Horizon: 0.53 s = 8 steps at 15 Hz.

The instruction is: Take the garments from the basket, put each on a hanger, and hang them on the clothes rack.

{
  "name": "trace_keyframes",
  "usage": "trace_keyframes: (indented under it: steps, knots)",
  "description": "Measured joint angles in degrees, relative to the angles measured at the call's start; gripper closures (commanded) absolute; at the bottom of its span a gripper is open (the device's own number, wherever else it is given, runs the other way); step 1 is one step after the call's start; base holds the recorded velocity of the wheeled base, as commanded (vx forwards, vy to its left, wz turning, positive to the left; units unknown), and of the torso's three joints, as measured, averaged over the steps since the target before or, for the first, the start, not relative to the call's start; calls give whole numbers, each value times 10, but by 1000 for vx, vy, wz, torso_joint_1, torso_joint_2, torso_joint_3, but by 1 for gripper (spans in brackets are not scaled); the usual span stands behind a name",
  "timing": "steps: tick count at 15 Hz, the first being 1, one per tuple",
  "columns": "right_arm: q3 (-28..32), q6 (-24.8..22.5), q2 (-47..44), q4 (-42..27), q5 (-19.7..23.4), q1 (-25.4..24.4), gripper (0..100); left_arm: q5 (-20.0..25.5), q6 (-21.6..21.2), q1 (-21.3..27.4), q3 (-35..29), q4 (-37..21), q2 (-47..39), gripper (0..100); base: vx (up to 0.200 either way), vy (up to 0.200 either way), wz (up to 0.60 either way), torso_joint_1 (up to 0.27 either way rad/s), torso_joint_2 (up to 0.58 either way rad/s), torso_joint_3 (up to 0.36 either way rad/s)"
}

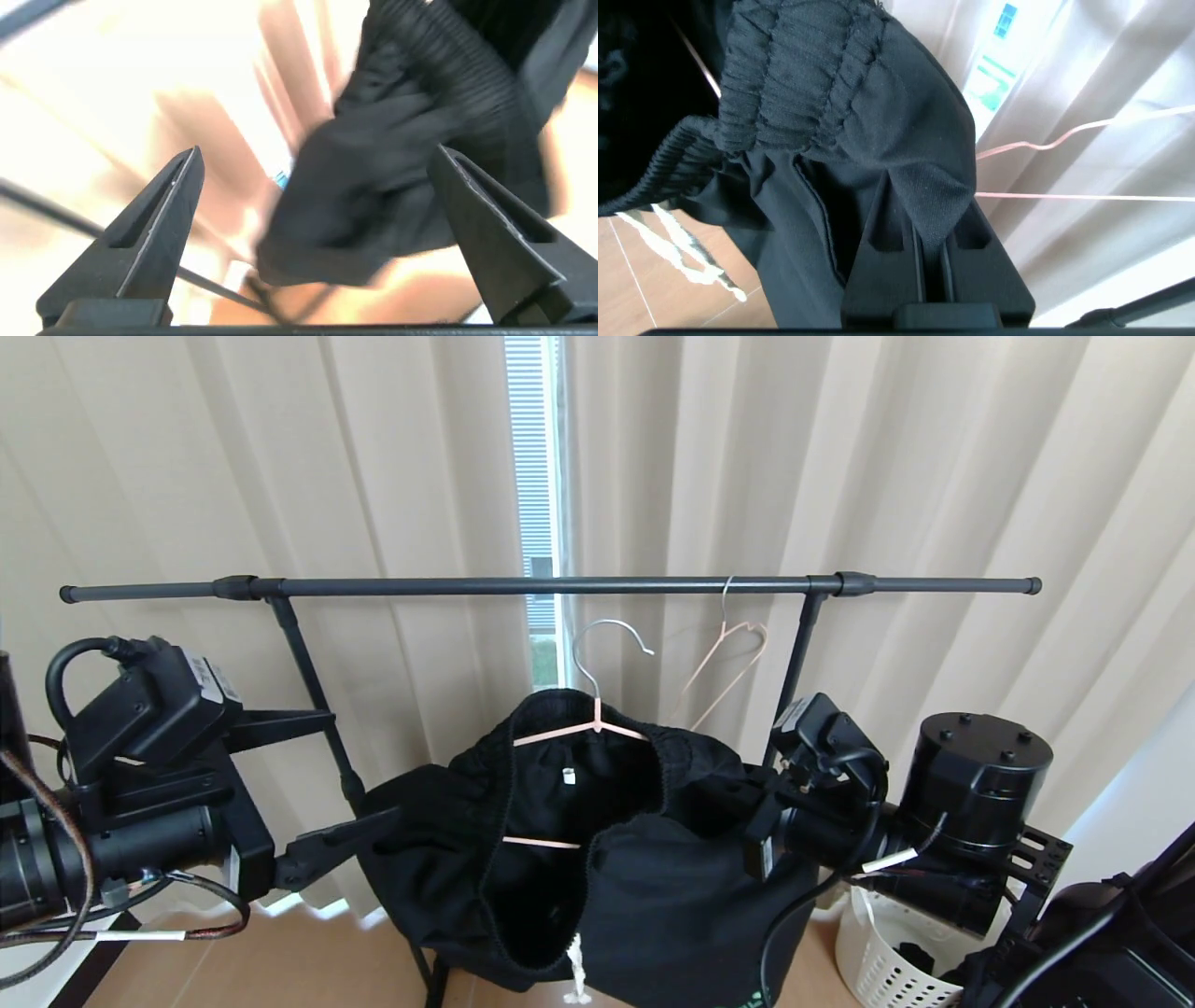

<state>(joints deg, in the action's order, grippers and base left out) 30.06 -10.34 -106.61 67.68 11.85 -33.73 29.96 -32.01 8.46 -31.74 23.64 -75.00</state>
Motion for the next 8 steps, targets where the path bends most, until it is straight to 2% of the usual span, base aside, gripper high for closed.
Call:
trace_keyframes:
  steps: [1,3,4,6,8]
  knots:
    - [-1,0,0,0,1,0,100,46,-48,-12,-19,-31,-14,0,0,0,0,0,0,0]
    - [-2,0,0,0,8,0,100,111,-111,-19,-53,-83,-42,0,0,0,0,0,0,0]
    - [-2,0,0,0,15,0,100,146,-125,-15,-72,-114,-58,0,0,0,0,0,0,0]
    - [-3,0,0,0,19,0,100,181,-131,-5,-93,-140,-81,0,0,0,0,0,0,0]
    - [-3,0,1,0,20,0,100,187,-133,12,-106,-146,-100,0,0,0,0,0,0,0]
